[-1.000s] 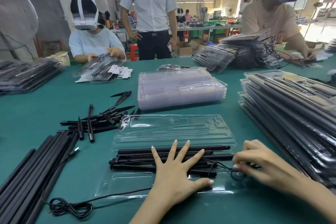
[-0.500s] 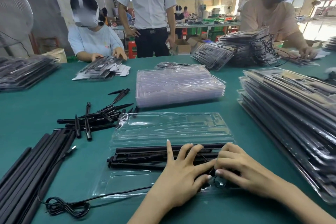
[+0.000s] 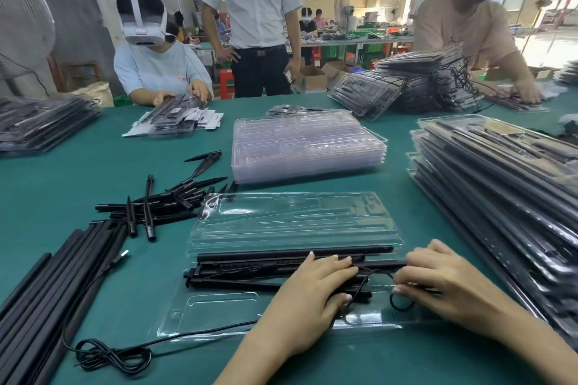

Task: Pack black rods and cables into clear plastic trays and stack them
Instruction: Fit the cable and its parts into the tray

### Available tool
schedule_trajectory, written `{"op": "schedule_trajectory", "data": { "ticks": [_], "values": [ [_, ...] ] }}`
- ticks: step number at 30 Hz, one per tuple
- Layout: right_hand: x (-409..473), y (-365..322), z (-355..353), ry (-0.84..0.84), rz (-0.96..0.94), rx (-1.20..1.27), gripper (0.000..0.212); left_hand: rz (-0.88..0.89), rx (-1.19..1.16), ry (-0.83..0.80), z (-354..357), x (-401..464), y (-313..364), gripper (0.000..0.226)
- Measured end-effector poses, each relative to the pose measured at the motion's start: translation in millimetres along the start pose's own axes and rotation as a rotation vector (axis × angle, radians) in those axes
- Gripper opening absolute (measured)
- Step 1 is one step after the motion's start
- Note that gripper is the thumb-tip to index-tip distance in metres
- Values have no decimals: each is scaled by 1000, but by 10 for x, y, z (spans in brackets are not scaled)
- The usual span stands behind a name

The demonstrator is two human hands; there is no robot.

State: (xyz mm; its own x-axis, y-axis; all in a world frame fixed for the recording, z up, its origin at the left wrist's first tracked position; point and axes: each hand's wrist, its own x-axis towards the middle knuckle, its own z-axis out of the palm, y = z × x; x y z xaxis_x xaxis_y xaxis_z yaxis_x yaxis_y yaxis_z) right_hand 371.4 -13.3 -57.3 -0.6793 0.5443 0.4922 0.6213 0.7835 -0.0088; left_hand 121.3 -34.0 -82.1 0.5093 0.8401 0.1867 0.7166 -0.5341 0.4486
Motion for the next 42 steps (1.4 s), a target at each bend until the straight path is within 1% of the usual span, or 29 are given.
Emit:
{"op": "schedule_trajectory", "data": {
  "ticks": [2,4,6,10,13,18,21,25,28,32,35,40,41,42],
  "values": [
    [20,28,-11,-4,-27,-124,30,2,60,-45,1,-5,-17,45],
    [36,26,-16,-15,11,-125,32,-10,60,-74,-7,-16,-9,43],
    [32,10,6,-41,60,-52,36,-19,57,-91,-13,-20,5,42],
    [-33,-11,82,-111,222,256,44,-21,133,-109,-8,-22,21,44],
    [-84,-5,112,-145,279,308,50,-21,152,-118,-11,-27,38,46],
    [-71,-60,109,-25,303,226,37,-3,241,-150,-36,-24,61,44],
    [-22,-144,124,12,321,211,33,-3,292,-165,-21,-46,83,45],
    [6,-294,233,-28,347,249,38,-43,268,-160,23,-75,130,47],
    [19,-337,298,-105,366,194,38,-52,285,-149,13,-39,149,48],
    [-16,-365,333,-213,333,218,39,-53,275,-149,3,-19,136,46],
    [-95,-357,323,-270,278,245,25,-61,251,-150,8,-19,133,43],
    [-111,-308,185,-247,347,387,7,-56,232,-154,6,-30,142,43],
    [-95,-319,161,-216,346,416,5,-54,231,-146,9,-32,144,43],
    [-83,-330,141,-184,348,456,8,-51,228,-136,10,-29,146,43]
  ]
}}
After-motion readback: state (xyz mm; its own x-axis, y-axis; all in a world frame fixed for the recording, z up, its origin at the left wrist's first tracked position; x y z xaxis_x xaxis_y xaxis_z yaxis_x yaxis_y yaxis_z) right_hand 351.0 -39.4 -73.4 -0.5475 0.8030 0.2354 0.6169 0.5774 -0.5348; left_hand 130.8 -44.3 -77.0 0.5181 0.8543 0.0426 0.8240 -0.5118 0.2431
